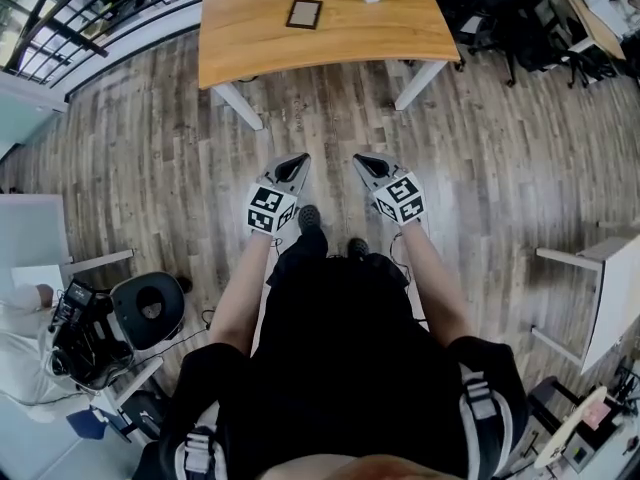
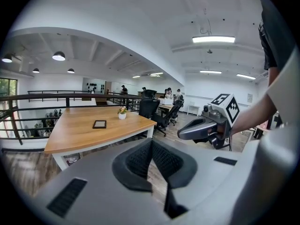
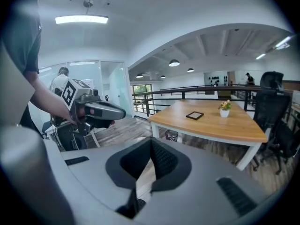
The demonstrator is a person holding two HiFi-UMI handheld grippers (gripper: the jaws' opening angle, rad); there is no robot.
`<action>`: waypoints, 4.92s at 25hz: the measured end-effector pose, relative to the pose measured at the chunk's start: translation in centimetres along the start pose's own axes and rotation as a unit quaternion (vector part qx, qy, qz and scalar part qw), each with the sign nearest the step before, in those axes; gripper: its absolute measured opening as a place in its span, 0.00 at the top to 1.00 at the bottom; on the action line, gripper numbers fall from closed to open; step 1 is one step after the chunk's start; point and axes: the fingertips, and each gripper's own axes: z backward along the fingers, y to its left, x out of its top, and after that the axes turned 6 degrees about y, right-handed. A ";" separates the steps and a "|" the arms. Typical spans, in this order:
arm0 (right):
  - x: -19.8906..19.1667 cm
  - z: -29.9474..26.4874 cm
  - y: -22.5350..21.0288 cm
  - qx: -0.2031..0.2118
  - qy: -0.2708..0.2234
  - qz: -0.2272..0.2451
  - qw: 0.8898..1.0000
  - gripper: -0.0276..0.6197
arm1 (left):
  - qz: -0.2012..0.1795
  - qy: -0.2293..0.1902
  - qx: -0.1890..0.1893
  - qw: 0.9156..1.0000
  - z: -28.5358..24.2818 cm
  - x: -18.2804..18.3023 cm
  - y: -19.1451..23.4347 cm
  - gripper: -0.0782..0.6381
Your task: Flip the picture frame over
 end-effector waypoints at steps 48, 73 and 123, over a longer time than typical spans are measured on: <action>5.9 -12.4 -5.3 -0.065 0.000 -0.058 0.996 0.94 | 0.001 0.014 -0.042 0.999 -3.7 1.5 15.5 0.86; 8.2 -18.0 -17.9 -0.031 0.031 -0.071 0.997 0.94 | 0.034 0.050 -0.024 0.998 -15.0 4.6 21.1 0.86; 15.1 -33.1 -36.0 -0.003 0.078 -0.089 0.993 0.95 | 0.096 0.059 0.030 0.993 -30.5 10.6 39.8 0.86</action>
